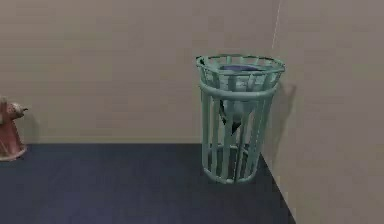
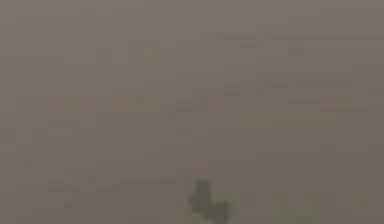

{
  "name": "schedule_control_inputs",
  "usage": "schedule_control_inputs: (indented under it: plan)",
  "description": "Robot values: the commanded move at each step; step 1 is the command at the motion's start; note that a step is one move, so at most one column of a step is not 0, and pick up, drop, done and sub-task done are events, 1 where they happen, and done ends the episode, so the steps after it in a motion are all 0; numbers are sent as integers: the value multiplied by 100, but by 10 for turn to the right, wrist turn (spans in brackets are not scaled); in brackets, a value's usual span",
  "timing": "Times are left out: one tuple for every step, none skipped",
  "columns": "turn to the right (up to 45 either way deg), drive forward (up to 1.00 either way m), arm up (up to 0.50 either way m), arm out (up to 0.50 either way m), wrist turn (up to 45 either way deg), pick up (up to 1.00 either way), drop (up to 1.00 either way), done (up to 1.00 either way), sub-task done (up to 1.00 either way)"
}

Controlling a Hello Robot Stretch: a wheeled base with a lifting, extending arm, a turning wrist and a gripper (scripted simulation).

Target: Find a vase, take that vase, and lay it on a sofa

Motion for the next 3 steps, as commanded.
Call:
schedule_control_inputs:
  plan:
    - [-450,0,0,0,0,0,0,0,0]
    - [-450,0,0,0,0,0,0,0,0]
    - [-150,0,0,0,0,0,0,0,0]
